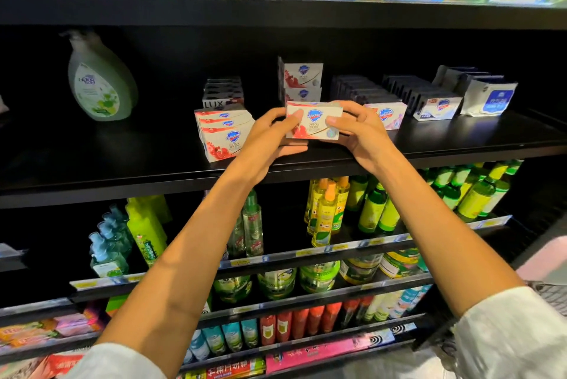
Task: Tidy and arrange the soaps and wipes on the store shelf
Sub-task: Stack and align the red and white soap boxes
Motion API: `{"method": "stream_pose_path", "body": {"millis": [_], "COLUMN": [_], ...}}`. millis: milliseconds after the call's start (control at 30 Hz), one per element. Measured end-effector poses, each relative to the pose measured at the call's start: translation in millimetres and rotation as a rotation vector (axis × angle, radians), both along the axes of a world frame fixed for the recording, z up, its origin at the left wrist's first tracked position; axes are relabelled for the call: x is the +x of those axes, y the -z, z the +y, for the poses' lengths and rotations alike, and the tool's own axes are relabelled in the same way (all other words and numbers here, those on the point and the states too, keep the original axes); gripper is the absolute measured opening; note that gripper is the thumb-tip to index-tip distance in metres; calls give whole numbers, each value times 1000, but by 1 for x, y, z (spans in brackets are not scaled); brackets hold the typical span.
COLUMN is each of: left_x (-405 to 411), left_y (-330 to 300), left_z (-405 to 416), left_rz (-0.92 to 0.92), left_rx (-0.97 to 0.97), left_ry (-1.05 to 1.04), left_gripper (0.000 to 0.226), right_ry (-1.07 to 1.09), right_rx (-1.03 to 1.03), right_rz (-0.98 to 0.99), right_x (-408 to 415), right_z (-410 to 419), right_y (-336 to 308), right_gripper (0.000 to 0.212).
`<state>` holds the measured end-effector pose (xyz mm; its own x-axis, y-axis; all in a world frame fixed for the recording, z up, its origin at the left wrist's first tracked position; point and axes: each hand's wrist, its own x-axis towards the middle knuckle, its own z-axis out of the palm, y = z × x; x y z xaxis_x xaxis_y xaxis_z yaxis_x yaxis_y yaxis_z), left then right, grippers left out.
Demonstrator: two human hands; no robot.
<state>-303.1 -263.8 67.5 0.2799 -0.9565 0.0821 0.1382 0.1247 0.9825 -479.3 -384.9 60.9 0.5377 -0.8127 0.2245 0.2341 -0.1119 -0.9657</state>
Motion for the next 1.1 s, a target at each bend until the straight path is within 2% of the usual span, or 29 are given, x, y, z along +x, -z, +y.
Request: {"method": "stream_pose_path", "body": {"millis": [300, 533, 633, 733, 900, 1100], "left_x": [8, 7, 8, 11, 13, 11], "left_y": [1, 2, 3, 4, 5, 0], "left_z": [2, 2, 1, 1, 2, 2], "left_rz": [73, 57, 44, 41, 129, 242], "left_rx": [-22, -60, -71, -69, -41, 8], "left_ry": [25, -13, 2, 40, 76, 89], "left_gripper": [30, 24, 17, 25, 38, 33], "right_ry": [-33, -49, -37, -62, -81, -93], "right_rx": [-88, 71, 74, 63, 6, -19], "right_rz": [46, 17, 19, -7, -29, -55], "right_x": [-2, 4, 3, 0, -3, -6], "right_z": [3, 13, 13, 10, 7, 4], "right_y": [2, -7, -8, -7, -3, 1], "right_gripper": [46, 28, 22, 16, 35, 32]}}
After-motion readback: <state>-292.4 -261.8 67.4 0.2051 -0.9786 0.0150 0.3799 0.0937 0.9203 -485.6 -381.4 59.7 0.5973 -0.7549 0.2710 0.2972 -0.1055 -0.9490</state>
